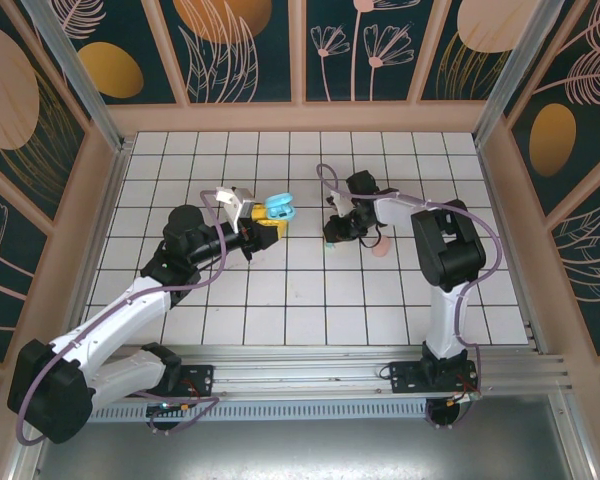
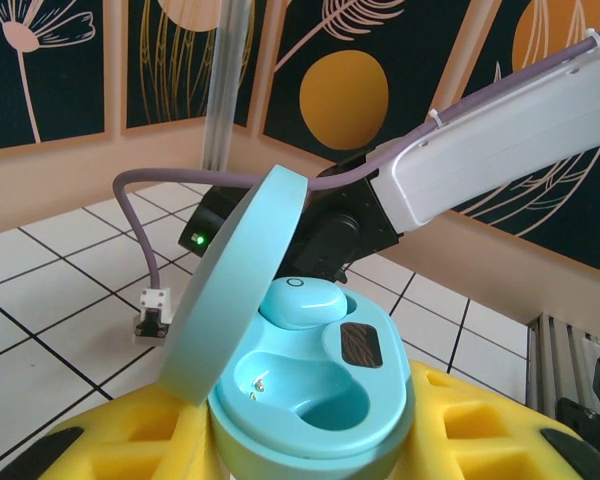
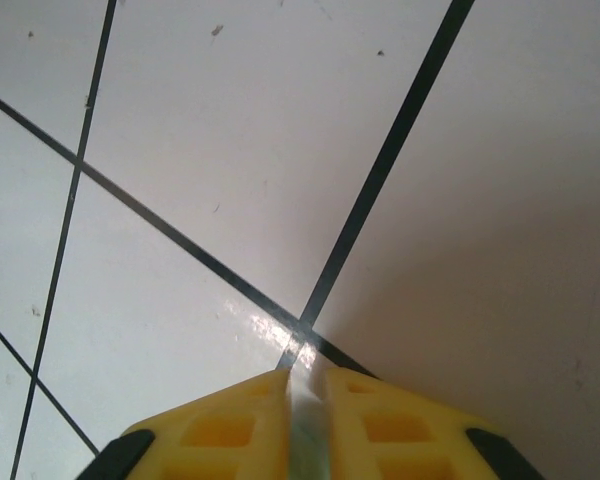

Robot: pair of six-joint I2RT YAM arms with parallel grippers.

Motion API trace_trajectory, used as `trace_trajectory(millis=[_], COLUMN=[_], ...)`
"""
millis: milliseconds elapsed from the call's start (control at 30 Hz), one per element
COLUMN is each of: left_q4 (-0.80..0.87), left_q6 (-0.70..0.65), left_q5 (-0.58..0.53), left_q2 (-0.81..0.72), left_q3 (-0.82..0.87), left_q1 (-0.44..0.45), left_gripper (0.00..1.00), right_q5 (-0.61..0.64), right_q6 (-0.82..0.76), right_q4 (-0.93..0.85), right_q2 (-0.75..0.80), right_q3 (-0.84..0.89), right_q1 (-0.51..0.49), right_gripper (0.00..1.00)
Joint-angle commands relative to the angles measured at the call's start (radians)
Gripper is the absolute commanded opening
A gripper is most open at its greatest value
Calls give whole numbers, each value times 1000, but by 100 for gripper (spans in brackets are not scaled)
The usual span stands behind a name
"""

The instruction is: Insert the wireless bluetooth earbuds into the charging case

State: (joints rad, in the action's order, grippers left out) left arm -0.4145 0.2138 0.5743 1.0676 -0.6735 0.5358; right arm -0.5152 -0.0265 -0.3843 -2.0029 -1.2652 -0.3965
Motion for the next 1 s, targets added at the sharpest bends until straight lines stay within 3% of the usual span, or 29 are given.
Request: trace_trajectory(millis=[0,167,967], left_q4=[-12,-10,-4], left_q6=[-8,-8,-8], left_q5=[-2,-8,-16], left_q2=[-23,-32,-29], left_q3=[5,8,1], left_q1=[6,5,6], left_gripper=[0,0,0], right_q5=[-9,-25,-82], right_q6=[-4,-27,-55], right_q4=[-19,-32,-76], right_q2=[44,42,97], right_q3=[11,6,65], right_q1=[-3,-3,-3], right_gripper=[21,27,29])
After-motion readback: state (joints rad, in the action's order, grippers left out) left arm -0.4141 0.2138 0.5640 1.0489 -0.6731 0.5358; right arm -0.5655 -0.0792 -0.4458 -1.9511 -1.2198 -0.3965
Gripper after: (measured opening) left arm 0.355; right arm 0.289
